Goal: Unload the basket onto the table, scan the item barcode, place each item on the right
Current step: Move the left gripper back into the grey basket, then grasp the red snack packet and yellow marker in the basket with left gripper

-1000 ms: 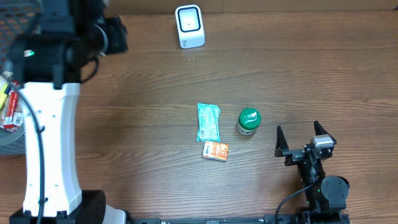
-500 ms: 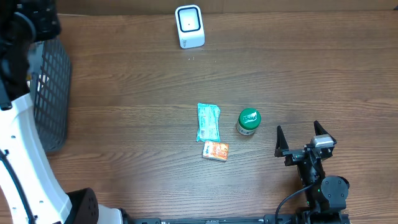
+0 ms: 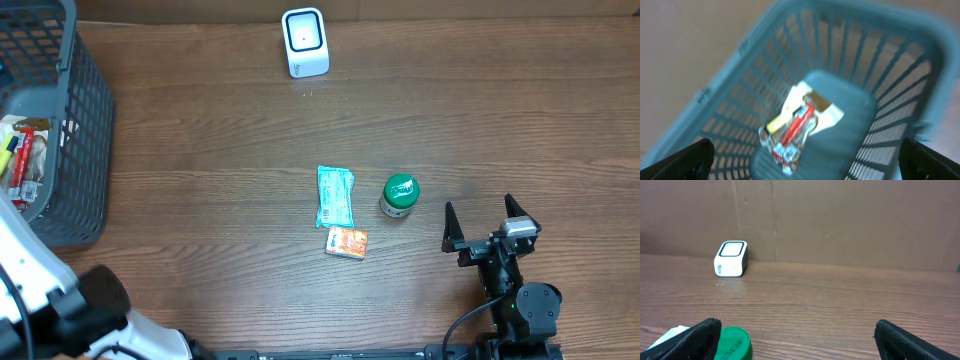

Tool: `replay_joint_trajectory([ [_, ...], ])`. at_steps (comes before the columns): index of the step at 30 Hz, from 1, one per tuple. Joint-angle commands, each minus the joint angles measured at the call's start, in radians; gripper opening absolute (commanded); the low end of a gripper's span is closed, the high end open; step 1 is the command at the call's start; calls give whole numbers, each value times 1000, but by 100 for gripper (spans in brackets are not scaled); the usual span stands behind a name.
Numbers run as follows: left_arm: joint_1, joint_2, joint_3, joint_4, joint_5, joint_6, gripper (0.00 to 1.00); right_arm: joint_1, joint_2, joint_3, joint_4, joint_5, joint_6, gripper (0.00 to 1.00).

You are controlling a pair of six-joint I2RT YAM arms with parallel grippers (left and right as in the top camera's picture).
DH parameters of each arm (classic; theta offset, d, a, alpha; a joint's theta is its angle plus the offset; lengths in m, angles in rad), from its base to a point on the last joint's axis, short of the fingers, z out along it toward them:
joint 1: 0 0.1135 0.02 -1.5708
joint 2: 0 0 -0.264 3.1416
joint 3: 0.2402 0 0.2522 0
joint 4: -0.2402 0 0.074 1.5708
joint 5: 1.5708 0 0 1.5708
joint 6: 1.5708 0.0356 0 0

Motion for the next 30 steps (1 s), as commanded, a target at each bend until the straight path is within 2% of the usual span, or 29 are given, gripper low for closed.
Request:
replay_joint_trajectory([
  [1, 37, 100, -10, -25, -13, 19, 100, -2, -8, -11, 3, 5, -8, 100],
  [7, 87, 242, -10, -11, 5, 88, 100, -2, -8, -11, 3, 5, -8, 100],
  [12, 121, 367, -10, 22, 161, 231, 96, -2, -8, -11, 3, 5, -8, 100],
  [25, 135, 567, -10, 129, 159, 388, 97, -2, -8, -11, 3, 5, -8, 100],
  [30, 153, 605, -10, 161, 161, 393, 100, -2, -8, -11, 3, 5, -8, 100],
])
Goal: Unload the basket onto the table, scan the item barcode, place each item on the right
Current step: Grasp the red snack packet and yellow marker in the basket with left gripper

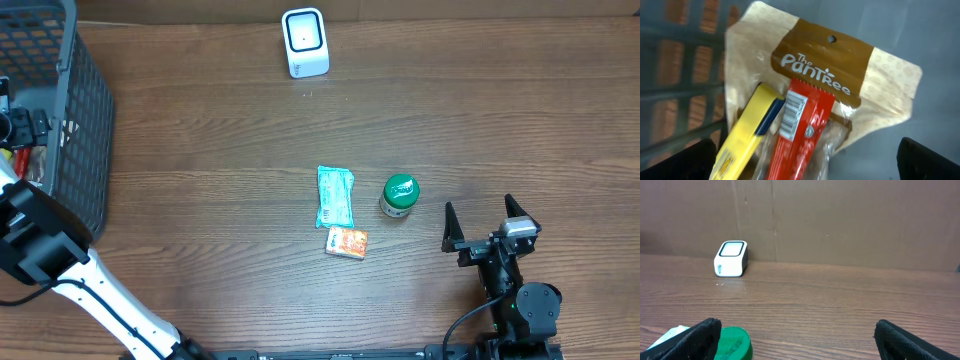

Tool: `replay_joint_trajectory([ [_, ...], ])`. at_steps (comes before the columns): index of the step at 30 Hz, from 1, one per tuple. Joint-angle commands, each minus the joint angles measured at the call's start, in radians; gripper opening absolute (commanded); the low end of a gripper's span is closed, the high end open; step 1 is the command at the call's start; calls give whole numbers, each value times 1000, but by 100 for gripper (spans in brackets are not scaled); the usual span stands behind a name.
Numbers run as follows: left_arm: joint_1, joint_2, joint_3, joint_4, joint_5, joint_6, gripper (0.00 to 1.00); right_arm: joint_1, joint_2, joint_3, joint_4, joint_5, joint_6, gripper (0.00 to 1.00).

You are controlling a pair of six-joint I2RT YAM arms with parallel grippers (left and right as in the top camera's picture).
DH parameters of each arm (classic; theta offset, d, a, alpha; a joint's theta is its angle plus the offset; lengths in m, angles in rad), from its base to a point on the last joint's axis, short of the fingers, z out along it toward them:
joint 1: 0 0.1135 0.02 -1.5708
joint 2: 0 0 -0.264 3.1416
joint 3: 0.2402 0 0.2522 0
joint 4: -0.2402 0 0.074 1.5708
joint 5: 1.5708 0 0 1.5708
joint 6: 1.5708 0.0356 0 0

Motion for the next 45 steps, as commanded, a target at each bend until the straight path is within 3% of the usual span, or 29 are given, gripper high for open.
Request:
replay_joint_trajectory([
  [1, 25, 37, -2, 25, 17, 38, 100, -2, -9, -11, 3, 5, -8, 100],
  [14, 99, 66, -47, 37, 90, 37, 99, -2, -9, -11, 3, 5, -8, 100],
  [24, 100, 66, -185, 73, 106, 37, 86, -2, -9, -11, 3, 5, -8, 100],
  [28, 100, 66, -204, 78, 114, 36, 71, -2, -9, -11, 3, 5, -8, 100],
  [29, 100, 66, -204, 74, 121, 37, 62, -2, -9, -11, 3, 5, -8, 100],
  [33, 100, 66, -204, 67, 139, 35, 52, -2, -9, -11, 3, 5, -8, 100],
  [43, 100, 65, -201, 59, 219, -14, 4, -2, -9, -11, 3, 5, -8, 100],
  [45, 100, 58, -189, 55, 218, -54, 4, -2, -9, -11, 3, 5, -8, 100],
])
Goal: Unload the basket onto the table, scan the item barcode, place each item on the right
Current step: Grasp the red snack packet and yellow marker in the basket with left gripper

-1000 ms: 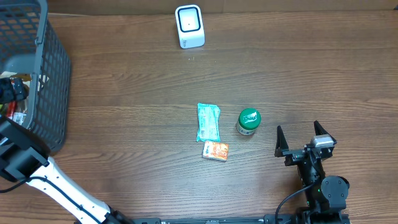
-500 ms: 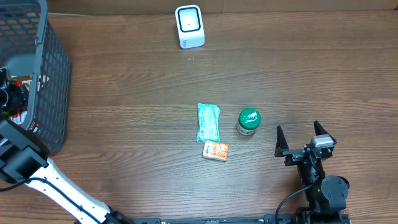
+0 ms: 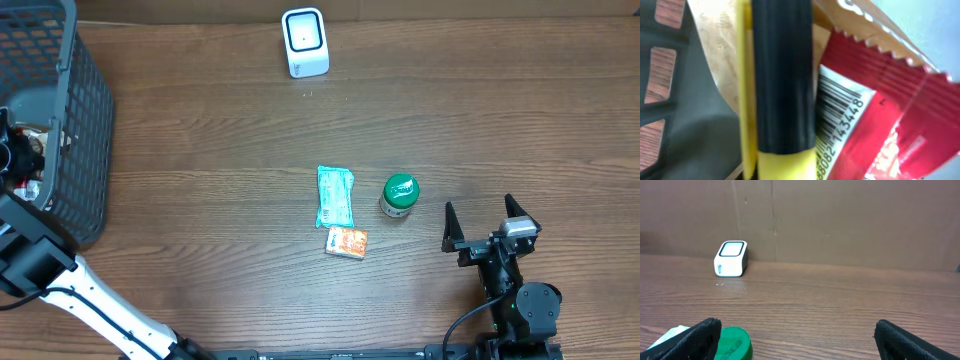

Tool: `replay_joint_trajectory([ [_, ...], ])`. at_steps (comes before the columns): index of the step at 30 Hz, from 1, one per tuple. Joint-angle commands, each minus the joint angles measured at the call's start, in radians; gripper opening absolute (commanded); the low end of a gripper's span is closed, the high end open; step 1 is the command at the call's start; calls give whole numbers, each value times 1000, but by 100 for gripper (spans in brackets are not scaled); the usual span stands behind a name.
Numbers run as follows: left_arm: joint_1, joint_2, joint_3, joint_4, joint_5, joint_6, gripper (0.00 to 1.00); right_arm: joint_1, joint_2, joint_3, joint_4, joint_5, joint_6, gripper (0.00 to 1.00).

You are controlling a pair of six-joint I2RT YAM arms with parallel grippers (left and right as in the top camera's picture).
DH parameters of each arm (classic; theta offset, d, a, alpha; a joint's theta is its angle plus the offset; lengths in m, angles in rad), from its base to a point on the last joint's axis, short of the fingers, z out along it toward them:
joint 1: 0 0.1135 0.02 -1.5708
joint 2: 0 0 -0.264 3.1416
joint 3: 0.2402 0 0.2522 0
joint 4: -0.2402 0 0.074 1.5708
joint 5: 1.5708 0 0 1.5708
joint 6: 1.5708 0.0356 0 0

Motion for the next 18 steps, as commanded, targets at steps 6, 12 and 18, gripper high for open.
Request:
replay_joint_trajectory([
  [6, -5, -64, -16, -20, 54, -113, 4, -2, -9, -11, 3, 5, -8, 100],
  [12, -50, -289, -16, -5, 84, -182, 4, -2, -9, -11, 3, 5, -8, 100],
  [18, -137, -554, -16, 28, -122, -268, 5, -2, -9, -11, 3, 5, -8, 100],
])
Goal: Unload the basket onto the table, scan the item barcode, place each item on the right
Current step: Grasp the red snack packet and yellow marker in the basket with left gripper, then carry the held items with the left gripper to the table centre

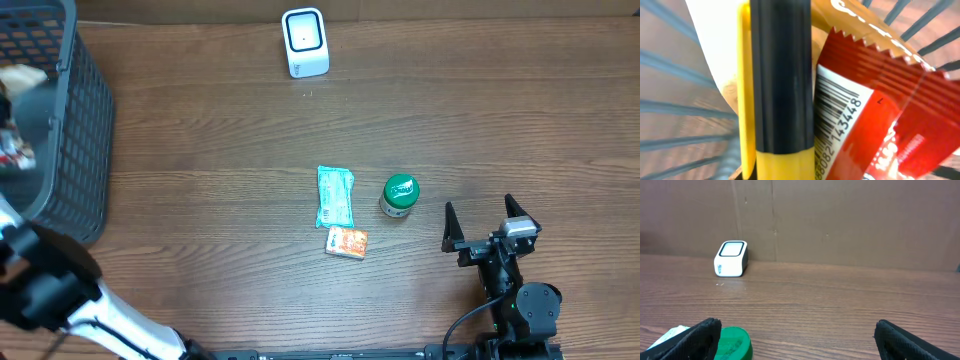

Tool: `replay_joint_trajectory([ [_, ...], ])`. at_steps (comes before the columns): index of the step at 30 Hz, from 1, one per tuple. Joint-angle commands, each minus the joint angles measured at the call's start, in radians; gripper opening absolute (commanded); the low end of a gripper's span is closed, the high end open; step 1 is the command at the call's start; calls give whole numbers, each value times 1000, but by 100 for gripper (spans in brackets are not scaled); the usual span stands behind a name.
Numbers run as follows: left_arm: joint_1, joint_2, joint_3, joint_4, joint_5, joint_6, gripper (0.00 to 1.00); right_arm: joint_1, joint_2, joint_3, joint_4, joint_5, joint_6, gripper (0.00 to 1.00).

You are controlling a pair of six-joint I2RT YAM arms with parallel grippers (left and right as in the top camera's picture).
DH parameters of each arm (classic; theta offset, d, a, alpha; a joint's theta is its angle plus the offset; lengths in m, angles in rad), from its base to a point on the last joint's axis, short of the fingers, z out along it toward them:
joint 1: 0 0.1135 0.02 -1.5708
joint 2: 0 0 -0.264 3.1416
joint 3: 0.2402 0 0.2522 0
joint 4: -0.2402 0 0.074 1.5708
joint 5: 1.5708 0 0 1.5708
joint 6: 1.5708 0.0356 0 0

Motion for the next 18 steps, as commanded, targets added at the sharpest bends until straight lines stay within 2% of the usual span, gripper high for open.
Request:
replay_joint_trajectory([
  [1, -51, -186, 13, 16, -95, -87, 5, -2, -9, -11, 3, 5, -8, 100],
  [6, -122, -341, 13, -38, -95, -240, 7, -2, -9, -11, 3, 5, -8, 100],
  [12, -271, -465, 13, -233, -91, -398, 4, -2, -9, -11, 3, 5, -8, 100],
  [18, -473, -469, -18, -441, -93, -426, 4, -2, -9, -11, 3, 5, -8, 100],
])
